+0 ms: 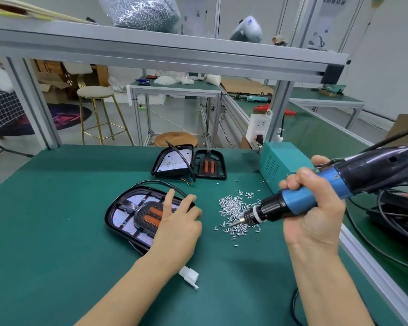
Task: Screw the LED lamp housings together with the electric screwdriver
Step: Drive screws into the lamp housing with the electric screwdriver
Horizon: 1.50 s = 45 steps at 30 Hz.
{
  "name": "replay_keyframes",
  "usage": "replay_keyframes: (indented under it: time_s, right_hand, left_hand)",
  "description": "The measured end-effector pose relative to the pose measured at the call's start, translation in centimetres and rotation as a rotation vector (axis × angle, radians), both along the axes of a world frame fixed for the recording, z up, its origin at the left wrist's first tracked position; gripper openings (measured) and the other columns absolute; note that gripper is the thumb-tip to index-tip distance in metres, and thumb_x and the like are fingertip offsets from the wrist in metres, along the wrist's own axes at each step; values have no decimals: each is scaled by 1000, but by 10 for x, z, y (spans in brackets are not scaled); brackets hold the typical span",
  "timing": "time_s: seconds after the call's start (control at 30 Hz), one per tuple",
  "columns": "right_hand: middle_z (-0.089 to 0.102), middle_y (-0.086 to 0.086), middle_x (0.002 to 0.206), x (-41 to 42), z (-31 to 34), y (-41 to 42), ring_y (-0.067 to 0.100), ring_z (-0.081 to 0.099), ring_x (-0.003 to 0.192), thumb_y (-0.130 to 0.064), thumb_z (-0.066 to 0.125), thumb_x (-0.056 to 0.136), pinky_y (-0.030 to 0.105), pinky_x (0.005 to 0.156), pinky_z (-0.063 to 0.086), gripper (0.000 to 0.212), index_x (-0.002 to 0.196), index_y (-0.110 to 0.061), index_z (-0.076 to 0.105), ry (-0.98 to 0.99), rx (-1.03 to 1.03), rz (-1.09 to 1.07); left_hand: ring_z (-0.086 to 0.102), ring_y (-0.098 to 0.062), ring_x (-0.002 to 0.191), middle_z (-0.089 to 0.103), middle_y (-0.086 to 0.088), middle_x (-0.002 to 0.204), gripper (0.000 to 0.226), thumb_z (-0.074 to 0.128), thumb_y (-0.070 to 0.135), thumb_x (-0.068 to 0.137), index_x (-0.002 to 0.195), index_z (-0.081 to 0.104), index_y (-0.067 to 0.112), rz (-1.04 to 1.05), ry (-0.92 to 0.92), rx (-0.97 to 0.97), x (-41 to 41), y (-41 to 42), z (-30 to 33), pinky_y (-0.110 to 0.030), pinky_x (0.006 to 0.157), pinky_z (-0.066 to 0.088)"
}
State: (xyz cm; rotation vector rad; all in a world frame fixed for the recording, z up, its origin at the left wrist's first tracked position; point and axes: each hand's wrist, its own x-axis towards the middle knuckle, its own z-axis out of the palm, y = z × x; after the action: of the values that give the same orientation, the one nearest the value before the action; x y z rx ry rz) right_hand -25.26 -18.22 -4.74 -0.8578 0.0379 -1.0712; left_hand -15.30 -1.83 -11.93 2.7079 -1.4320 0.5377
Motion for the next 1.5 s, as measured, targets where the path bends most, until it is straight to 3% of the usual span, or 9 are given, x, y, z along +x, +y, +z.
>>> replay_keyframes:
  time_s: [0.1,0.17,0.23,0.3,0.43,0.53,0.9,1.0,1.5]
  right_hand:
    - [46,-4,59,0,5,3,10,48,50,-1,53,73,22,59,44,24,91,-17,55,-29,48,30]
    - [46,-6,58,2,10,7,8,47,50,-3,53,73,21,59,45,23,91,-18,54,-60,85,64]
    - [46,-7,57,4,12,13,7,46,50,-5,52,73,21,58,45,22,90,-18,54,-89,117,114]
    - [46,-7,57,7,14,22,7,46,50,-6,51,73,20,57,45,21,90,-19,53,-107,140,160]
    - [44,-7,57,15,17,40,6,45,50,-7,51,73,20,57,45,21,90,-18,53,-123,182,231]
    - [44,-7,58,21,21,49,6,45,49,-8,51,73,19,56,45,19,89,-19,53,-139,195,279]
    - [45,-6,59,35,27,73,6,46,50,-7,51,72,19,56,45,21,90,-18,52,-118,132,312]
    - [44,-6,58,38,26,76,6,45,50,-7,51,72,20,56,45,22,90,-18,52,-112,132,324]
    - [45,-6,57,44,23,81,6,45,50,-6,50,73,20,57,44,22,91,-18,52,-108,112,330]
  left_hand:
    - [51,-7,119,66,22,93,15,71,23,74,65,61,29,-28,292,-452,-4,7,-3,-40,109,12]
    - [45,12,112,65,25,95,11,62,30,81,70,62,32,13,574,-744,-10,16,1,-19,102,17]
    - [57,9,91,70,19,88,13,68,21,84,73,70,29,35,837,-955,-16,27,5,-11,85,35]
    - [65,-3,77,74,5,81,15,71,6,81,72,73,19,27,1053,-1119,-18,34,8,-15,75,45]
    - [60,-13,66,71,-9,72,7,75,4,69,69,73,10,8,1271,-1334,-16,45,8,-14,62,47]
    - [60,-9,61,71,-6,70,13,75,16,57,70,75,13,-1,1307,-1400,-15,54,8,-12,55,45]
    - [67,-15,73,73,-14,78,17,77,11,60,76,78,14,-38,1371,-1463,-13,70,9,-15,69,51]
    - [67,-15,73,74,-12,77,29,87,11,48,75,78,14,-63,1364,-1467,-14,72,9,-15,69,50]
    - [68,-17,74,73,-15,77,21,75,19,55,75,77,14,-67,1396,-1530,-15,75,7,-16,72,52]
